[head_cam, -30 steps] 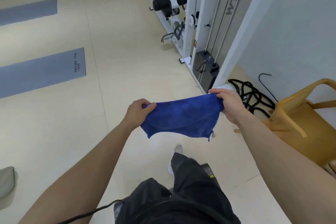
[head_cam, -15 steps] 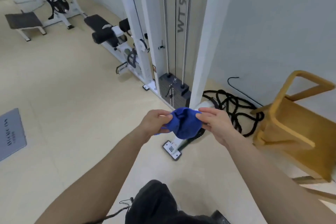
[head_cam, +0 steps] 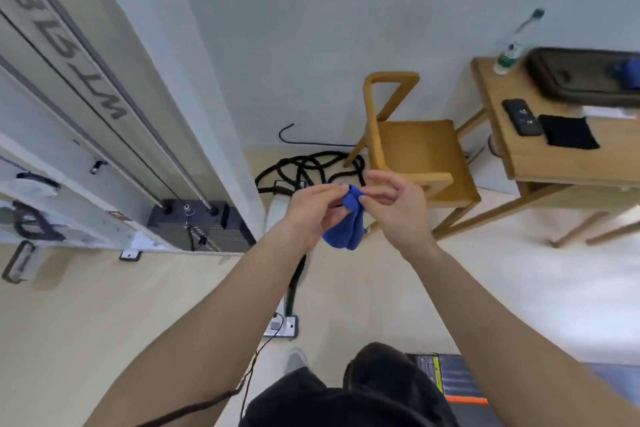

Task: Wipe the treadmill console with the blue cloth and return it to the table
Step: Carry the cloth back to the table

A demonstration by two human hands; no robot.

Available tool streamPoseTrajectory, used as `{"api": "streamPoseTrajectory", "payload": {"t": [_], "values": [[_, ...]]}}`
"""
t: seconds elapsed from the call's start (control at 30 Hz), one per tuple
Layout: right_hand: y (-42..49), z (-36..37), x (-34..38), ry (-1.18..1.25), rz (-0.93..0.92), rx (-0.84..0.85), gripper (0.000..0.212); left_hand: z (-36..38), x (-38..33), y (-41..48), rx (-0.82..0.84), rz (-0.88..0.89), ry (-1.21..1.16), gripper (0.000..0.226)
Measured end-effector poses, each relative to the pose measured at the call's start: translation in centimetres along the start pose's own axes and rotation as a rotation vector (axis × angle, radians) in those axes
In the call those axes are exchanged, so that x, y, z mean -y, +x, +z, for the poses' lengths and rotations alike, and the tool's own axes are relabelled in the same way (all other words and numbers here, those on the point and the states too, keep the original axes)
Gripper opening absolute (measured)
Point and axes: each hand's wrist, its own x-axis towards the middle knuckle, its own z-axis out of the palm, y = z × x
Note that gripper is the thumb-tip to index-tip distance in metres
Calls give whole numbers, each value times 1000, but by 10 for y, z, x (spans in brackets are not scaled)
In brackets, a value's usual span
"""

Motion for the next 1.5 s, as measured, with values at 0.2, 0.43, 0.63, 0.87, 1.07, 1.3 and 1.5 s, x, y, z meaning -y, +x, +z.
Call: {"api": "streamPoseTrajectory", "payload": {"t": [0.2,0.43,0.63,0.87,1.07,1.3,1.5], "values": [[21,-53,-5,-192,-44,-233,45,82,-16,47,118,-113,106,12],[57,-143,-32,-389,-35,-396,48,200,-1,102,169,-215,218,9],[91,-252,-50,-424,38,-455,64,318,11,133,232,-333,299,18],[117,-383,-60,-291,105,-626,48,442,35,156,458,-349,490,17],[135,-477,-58,-137,147,-710,38,528,65,181,740,126,882,15],[180,-587,-65,100,172,-844,31,636,97,233,752,516,1055,11],[242,-673,-56,272,213,-816,30,721,99,286,845,459,979,5]]}}
